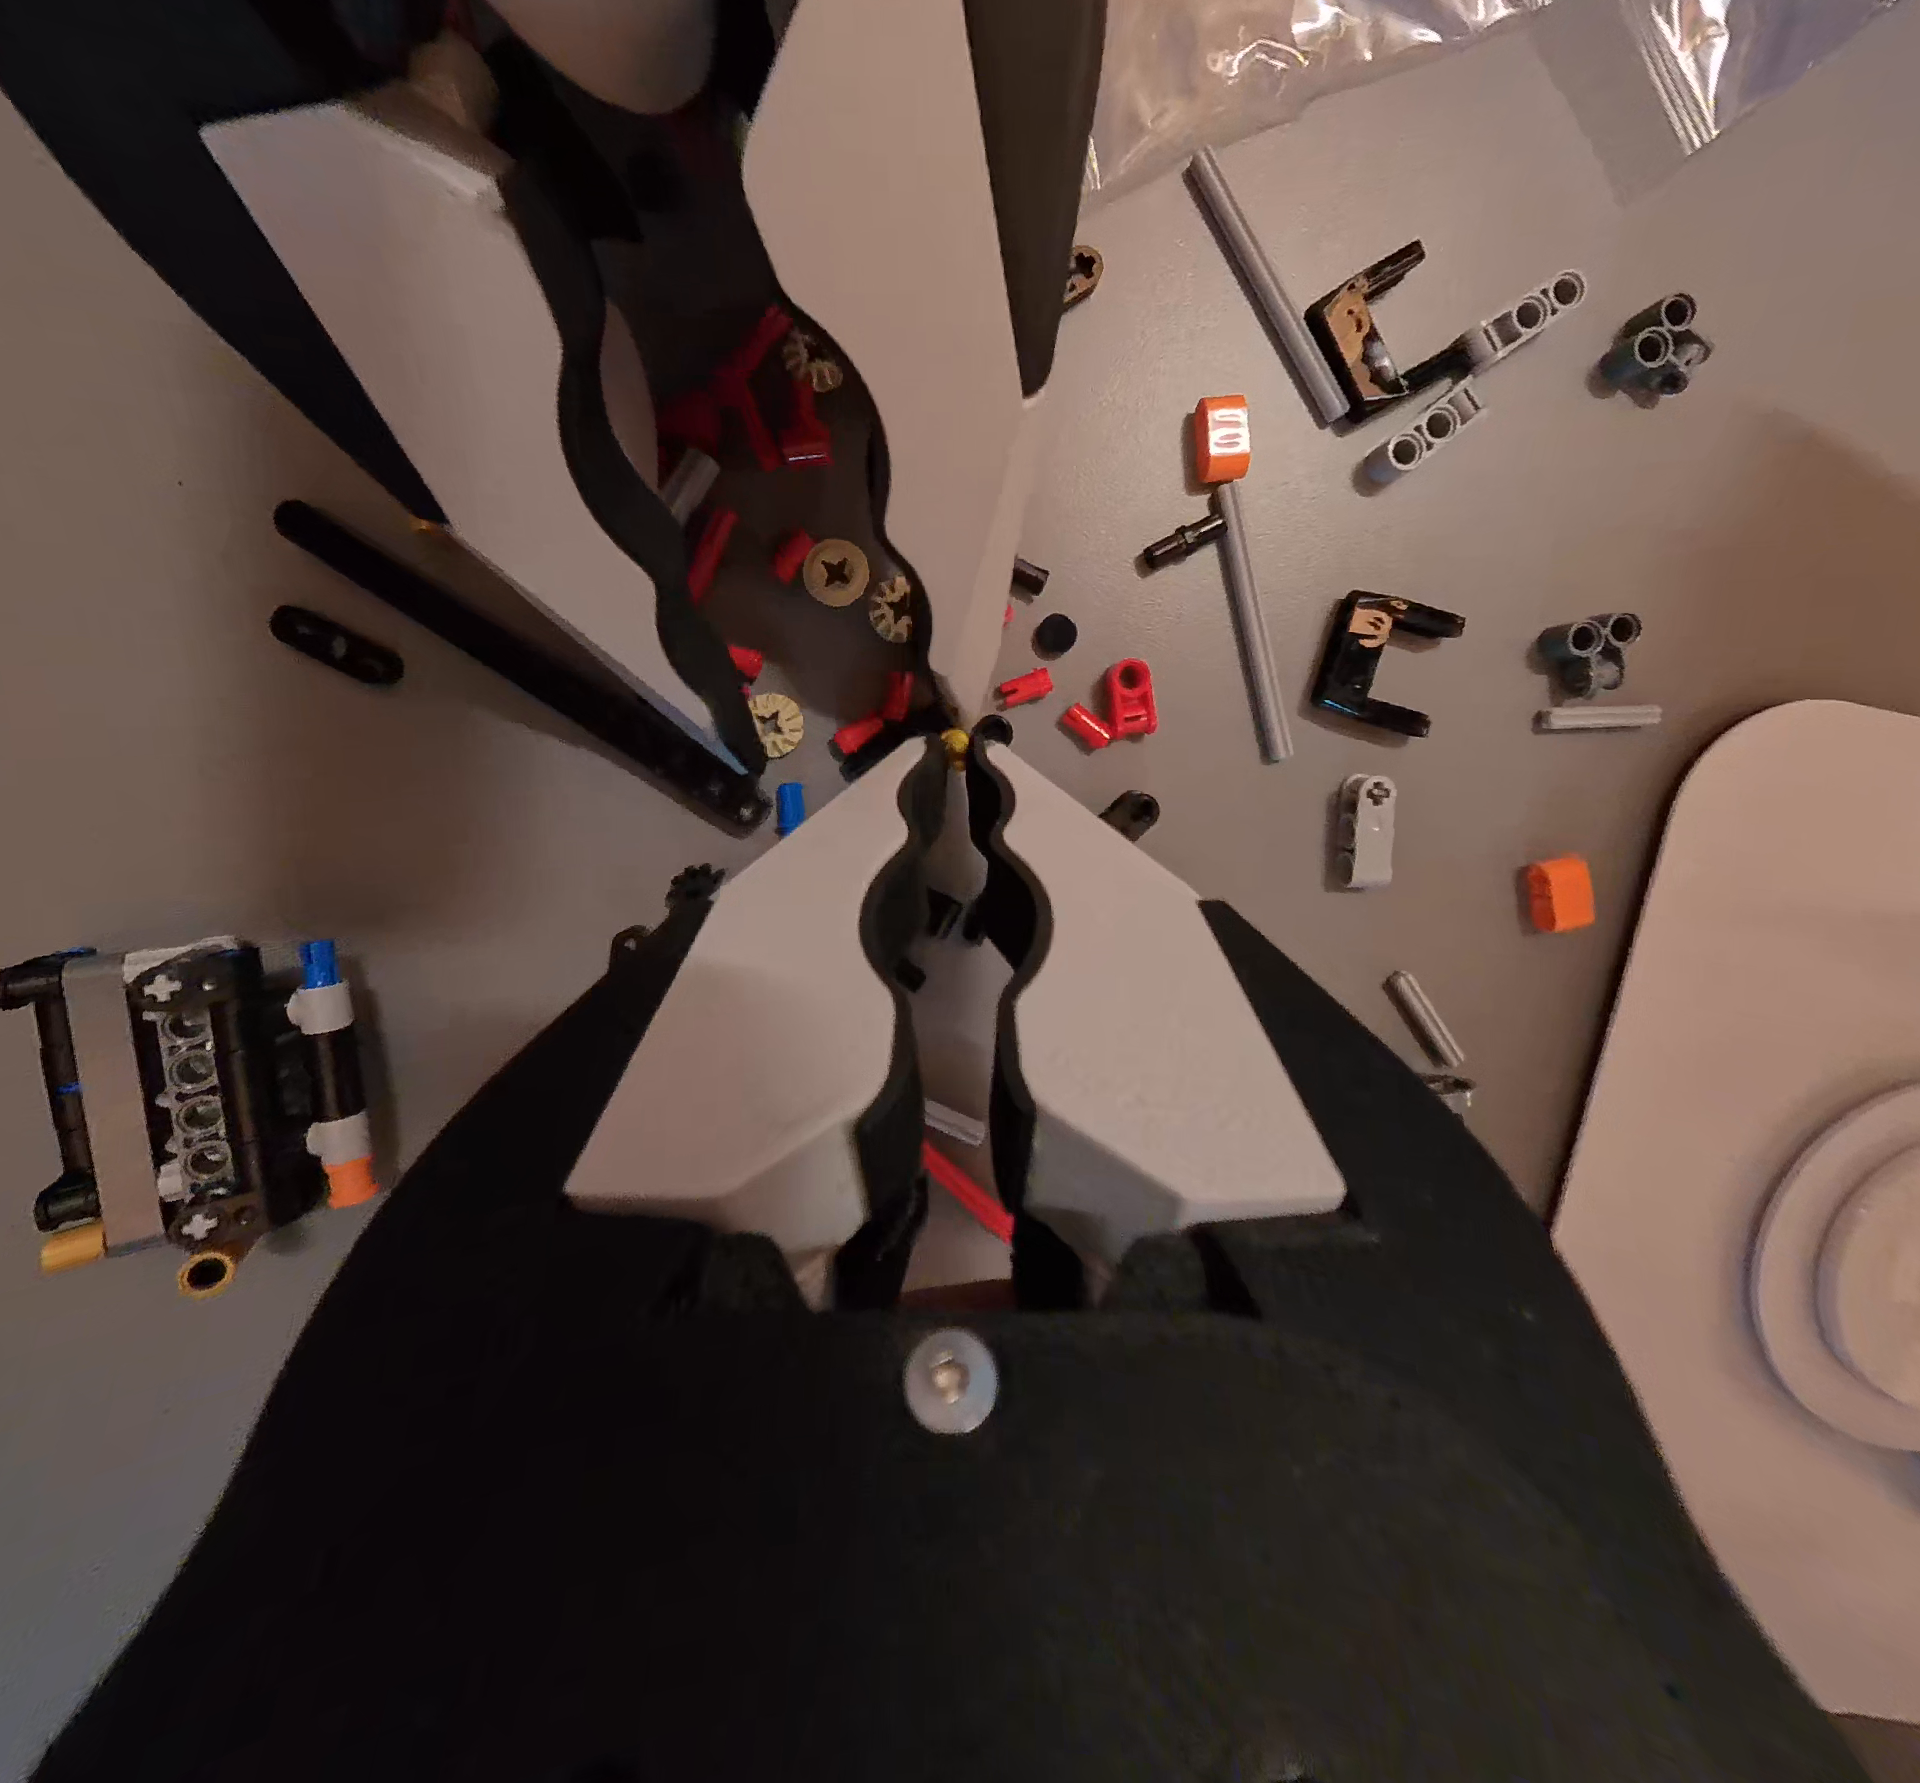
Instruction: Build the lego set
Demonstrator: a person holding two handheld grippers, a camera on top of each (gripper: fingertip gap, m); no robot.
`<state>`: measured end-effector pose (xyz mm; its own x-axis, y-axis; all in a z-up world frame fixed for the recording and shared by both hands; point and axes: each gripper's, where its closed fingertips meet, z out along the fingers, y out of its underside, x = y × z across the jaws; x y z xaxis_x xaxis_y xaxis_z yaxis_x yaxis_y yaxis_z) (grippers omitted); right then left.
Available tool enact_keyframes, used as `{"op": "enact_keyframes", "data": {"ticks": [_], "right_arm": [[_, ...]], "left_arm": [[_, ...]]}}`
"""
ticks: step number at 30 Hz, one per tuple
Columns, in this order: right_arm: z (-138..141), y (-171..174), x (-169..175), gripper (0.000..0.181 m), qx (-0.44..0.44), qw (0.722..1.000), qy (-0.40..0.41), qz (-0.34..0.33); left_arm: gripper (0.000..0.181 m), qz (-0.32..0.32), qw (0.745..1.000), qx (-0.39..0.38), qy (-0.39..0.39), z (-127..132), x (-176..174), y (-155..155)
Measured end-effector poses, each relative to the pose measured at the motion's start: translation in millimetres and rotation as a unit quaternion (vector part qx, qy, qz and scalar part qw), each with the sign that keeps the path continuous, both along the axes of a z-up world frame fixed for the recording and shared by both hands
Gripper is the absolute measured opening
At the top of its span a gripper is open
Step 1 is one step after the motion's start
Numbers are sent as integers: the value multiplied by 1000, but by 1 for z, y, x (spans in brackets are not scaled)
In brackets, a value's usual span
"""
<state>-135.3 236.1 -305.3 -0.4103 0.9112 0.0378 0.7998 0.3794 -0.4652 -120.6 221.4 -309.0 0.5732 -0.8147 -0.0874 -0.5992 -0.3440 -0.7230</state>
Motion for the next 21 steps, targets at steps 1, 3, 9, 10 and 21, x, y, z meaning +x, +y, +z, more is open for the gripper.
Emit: {"op": "enact_keyframes", "data": {"ticks": [1, 3, 9, 10, 21], "right_arm": [[0, -1, 0, 0, -3, 1000, 1, 0], [0, 0, 0, 1, 2, 1000, 0, 0], [-1, 0, 0, 1, 19, 1000, -7, 6], [-1, 0, 0, 0, 22, 1000, -10, 8], [-1, -2, -2, 1, 47, 999, -15, 18]], "left_arm": [[34, -1, 1000, 1, 5, -1, 0, 0], [33, -2, 1000, 0, 6, -2, 0, 0], [34, 1, 1000, 1, 8, -2, -1, 1], [34, 0, 1000, 0, 7, -2, -1, 1], [34, 1, 1000, 7, 11, -3, 0, 1]]}}
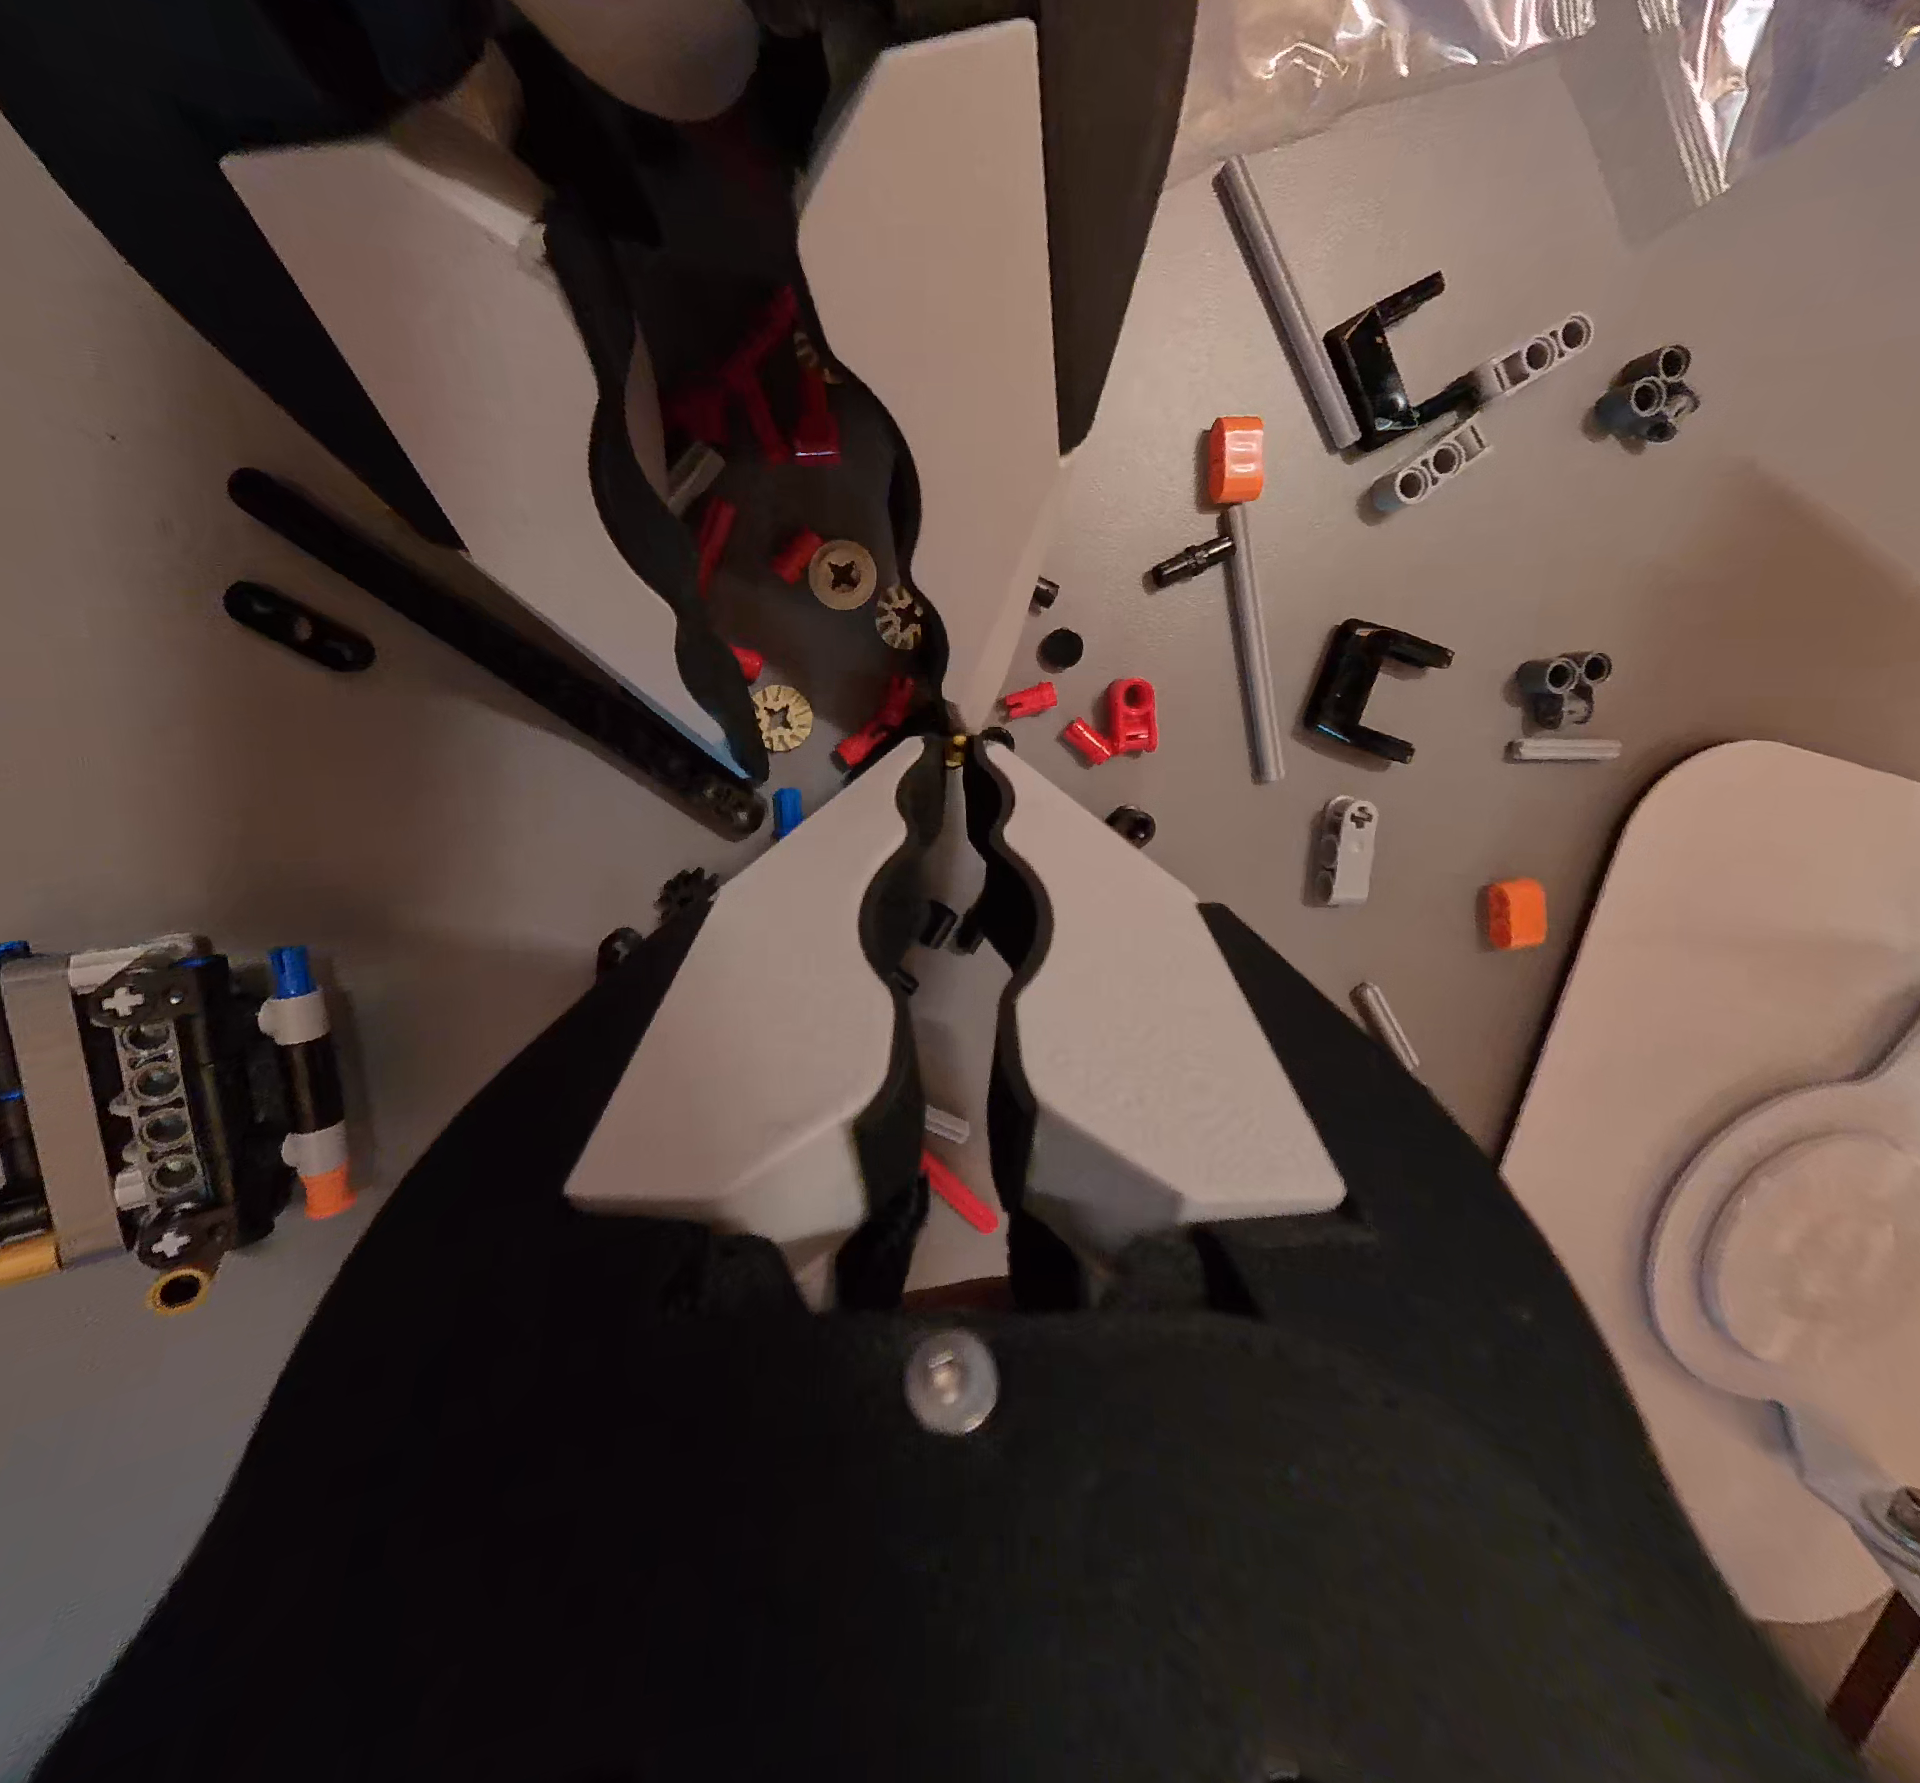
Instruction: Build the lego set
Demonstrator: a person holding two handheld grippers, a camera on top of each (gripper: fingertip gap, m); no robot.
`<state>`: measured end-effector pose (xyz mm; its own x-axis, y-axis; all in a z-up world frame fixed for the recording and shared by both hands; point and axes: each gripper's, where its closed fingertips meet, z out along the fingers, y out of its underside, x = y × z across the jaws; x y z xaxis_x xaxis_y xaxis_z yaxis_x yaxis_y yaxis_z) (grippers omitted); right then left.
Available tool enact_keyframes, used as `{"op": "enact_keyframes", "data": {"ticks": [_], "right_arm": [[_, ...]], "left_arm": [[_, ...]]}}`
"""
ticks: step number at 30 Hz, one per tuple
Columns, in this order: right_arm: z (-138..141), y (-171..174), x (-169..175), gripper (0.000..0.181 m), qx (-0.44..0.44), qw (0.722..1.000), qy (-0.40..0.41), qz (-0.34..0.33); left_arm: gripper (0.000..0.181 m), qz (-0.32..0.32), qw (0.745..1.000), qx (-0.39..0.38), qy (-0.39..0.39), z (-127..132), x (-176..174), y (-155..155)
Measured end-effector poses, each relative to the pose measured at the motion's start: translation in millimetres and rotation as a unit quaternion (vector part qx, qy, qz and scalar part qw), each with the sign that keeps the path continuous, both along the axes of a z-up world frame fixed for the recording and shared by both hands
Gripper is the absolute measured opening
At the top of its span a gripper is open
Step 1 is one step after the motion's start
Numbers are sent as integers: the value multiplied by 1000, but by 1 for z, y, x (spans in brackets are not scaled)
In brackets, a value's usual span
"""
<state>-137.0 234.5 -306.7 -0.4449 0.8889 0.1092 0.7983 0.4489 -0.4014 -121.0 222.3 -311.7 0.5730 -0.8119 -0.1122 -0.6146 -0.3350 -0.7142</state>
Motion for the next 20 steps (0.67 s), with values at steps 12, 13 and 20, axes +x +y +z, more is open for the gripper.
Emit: {"op": "enact_keyframes", "data": {"ticks": [12, 13, 20], "right_arm": [[-2, 0, 1, 1, -13, 1000, 16, -21], [-2, 0, 2, 1, -12, 1000, 14, -21], [-1, 1, 0, 1, -24, 999, 24, -35]], "left_arm": [[32, 3, 1000, 9, 9, -1, 1, 3], [30, 5, 1000, 10, 10, -1, 1, 3], [32, 5, 1000, 10, 13, -1, 0, 3]]}}
